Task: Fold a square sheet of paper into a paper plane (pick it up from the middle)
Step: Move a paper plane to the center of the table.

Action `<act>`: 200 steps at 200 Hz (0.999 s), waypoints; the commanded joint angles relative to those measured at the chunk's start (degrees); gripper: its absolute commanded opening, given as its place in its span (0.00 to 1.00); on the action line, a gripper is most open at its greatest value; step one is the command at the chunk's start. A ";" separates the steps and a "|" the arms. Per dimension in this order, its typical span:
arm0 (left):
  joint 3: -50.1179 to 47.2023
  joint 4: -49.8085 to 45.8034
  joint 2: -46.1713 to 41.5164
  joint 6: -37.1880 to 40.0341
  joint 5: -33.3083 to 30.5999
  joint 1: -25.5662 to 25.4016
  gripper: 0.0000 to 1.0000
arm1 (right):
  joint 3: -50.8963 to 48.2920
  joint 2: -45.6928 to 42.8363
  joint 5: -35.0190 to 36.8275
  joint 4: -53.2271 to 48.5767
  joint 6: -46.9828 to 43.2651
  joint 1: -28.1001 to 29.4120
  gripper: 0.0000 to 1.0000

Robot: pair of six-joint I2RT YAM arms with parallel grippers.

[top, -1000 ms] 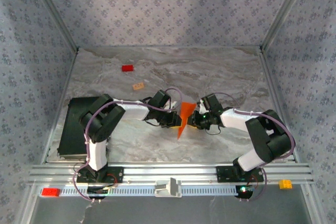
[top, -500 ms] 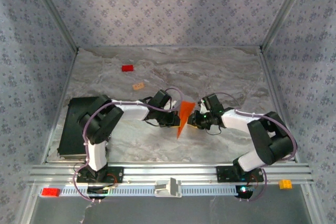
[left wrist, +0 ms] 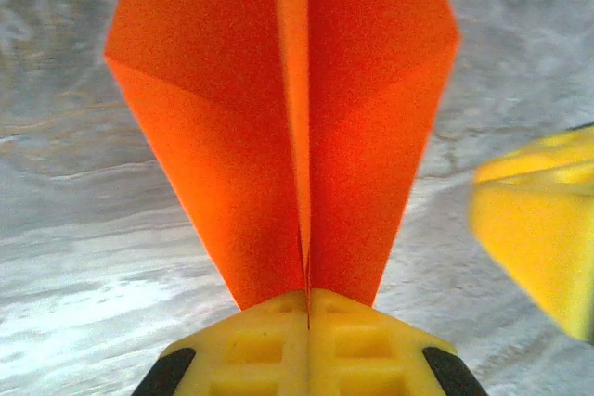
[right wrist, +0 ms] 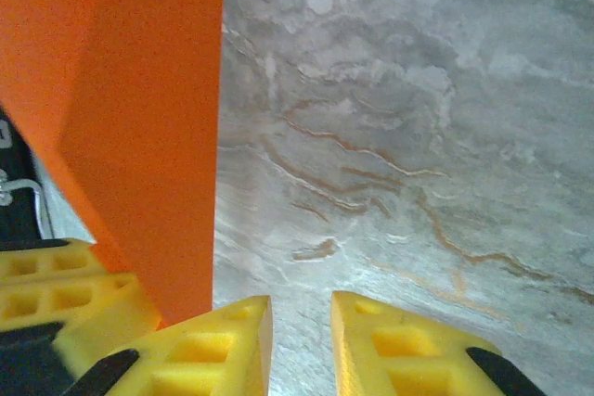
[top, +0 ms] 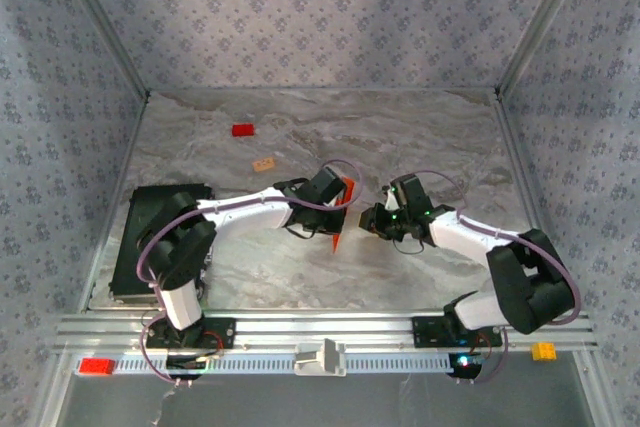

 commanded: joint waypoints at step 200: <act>-0.71 -3.38 -0.77 1.60 -3.91 -1.13 0.01 | 8.77 12.78 -6.28 8.69 5.78 0.76 0.31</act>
